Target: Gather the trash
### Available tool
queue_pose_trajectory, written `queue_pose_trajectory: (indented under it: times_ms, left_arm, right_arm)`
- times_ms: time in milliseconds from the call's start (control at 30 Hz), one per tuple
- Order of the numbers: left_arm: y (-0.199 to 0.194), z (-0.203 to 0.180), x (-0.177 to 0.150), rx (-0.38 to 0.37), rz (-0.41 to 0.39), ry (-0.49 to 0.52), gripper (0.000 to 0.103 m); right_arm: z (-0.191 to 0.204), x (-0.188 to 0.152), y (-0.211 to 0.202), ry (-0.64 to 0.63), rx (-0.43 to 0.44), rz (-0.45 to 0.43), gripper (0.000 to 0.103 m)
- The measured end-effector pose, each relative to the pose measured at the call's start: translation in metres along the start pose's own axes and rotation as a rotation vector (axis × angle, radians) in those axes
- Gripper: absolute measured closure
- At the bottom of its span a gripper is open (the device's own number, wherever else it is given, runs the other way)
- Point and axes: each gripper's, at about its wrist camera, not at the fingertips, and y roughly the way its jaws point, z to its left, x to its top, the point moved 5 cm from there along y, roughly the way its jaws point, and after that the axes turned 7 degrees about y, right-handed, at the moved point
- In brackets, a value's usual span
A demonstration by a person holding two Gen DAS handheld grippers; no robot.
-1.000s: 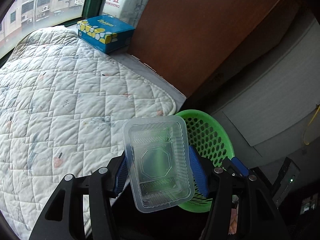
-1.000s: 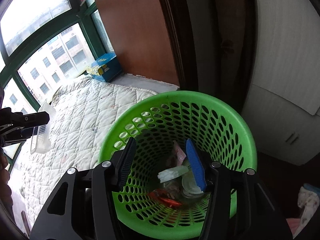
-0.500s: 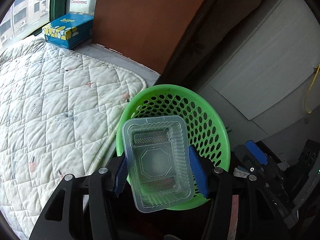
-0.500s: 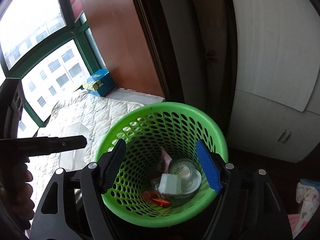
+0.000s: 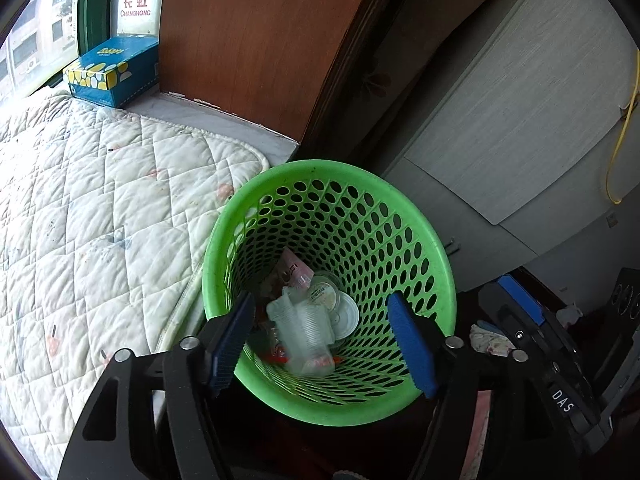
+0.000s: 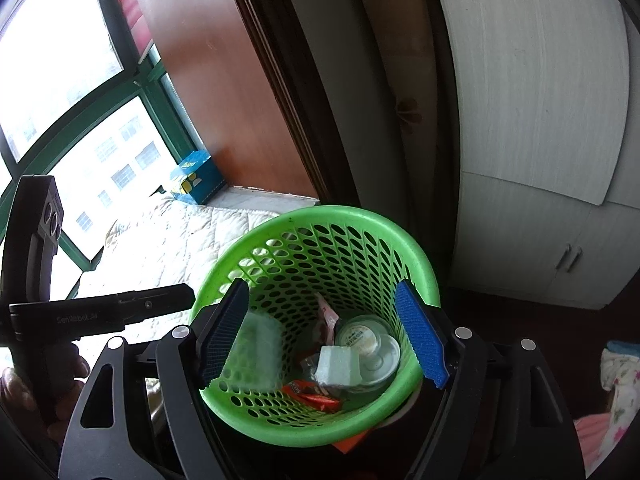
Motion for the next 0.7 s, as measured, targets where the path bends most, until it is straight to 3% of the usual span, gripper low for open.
queue_pose_trajectory:
  times_ms: [167, 400, 700]
  left_arm:
    - [-0.014, 0.010, -0.002, 0.039, -0.042, -0.003, 0.023]
    - [-0.047, 0.043, -0.009, 0.118, -0.120, -0.035, 0.018]
    - [-0.091, 0.095, -0.025, 0.272, -0.221, -0.092, 0.012]
  right_arm:
    - [0.007, -0.002, 0.000, -0.020, 0.002, 0.008, 0.024]
    - [0.025, -0.004, 0.004, -0.051, 0.028, 0.015, 0.020]
    - [0.058, -0.006, 0.011, -0.110, 0.068, 0.032, 0.012]
